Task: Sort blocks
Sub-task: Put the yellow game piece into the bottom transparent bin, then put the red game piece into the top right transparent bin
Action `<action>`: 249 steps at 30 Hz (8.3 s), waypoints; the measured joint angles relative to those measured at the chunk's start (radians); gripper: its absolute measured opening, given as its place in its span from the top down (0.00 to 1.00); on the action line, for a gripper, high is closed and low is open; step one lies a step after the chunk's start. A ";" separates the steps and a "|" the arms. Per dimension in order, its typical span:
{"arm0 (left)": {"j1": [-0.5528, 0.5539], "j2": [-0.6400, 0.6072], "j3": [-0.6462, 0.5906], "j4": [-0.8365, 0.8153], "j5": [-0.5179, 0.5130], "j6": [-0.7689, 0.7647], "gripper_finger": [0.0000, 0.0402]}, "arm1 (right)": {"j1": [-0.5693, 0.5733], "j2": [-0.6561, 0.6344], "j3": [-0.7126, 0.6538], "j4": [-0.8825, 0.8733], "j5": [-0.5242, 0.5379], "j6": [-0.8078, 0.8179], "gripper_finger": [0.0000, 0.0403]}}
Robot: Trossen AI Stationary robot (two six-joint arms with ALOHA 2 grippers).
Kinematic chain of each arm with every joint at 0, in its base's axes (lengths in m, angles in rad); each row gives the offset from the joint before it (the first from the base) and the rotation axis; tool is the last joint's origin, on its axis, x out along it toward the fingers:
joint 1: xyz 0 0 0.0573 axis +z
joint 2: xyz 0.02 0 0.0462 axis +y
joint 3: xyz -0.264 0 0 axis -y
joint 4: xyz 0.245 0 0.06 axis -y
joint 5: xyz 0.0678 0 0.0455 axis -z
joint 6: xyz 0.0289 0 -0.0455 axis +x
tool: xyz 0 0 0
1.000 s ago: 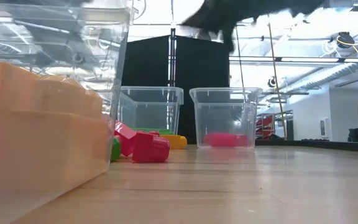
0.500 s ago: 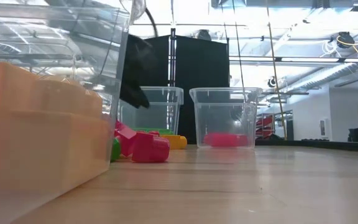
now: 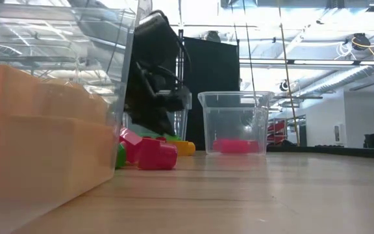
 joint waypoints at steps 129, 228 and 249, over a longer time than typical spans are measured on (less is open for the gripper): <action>-0.502 -1.034 0.394 -1.252 -0.007 0.175 1.00 | -0.131 1.069 1.484 -1.340 -0.834 0.285 0.28; -0.502 -1.034 0.393 -1.276 -0.043 0.176 1.00 | -0.815 0.508 0.640 -1.162 -0.680 0.249 0.26; -0.502 -1.031 0.368 -1.268 -0.041 0.102 1.00 | -0.389 0.786 0.639 -0.927 -0.733 0.048 0.38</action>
